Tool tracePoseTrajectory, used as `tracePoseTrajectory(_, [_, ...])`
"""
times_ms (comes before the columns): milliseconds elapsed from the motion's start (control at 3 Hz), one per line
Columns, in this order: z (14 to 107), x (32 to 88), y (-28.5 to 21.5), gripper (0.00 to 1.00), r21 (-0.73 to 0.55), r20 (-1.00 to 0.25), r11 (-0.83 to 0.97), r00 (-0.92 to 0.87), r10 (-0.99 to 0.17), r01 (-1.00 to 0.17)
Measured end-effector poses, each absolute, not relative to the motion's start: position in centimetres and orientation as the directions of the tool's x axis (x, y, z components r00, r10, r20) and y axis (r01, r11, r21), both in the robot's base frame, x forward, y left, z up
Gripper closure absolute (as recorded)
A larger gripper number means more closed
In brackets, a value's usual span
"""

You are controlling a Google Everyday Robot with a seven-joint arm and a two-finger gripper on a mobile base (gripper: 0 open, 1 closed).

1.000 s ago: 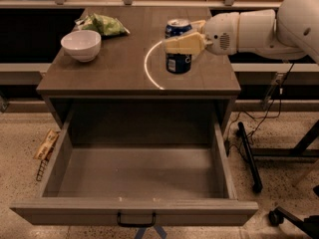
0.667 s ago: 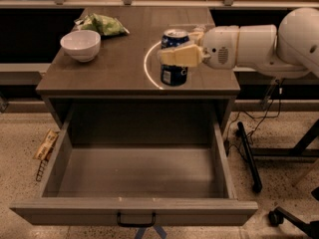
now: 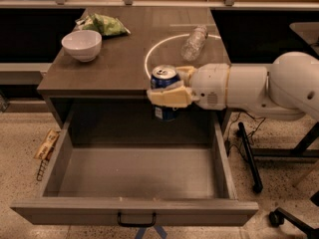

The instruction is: Place pepsi can into top drawer

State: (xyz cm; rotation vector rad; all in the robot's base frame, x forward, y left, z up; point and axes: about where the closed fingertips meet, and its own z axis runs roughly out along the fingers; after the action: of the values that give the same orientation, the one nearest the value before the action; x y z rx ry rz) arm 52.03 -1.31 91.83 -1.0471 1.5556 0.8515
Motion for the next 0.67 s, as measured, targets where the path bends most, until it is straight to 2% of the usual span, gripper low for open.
tracePoseTrajectory(667, [86.9,49.4,-0.8,1.00,0.016,-0.960,0.395,-0.125,-0.250,-0.918])
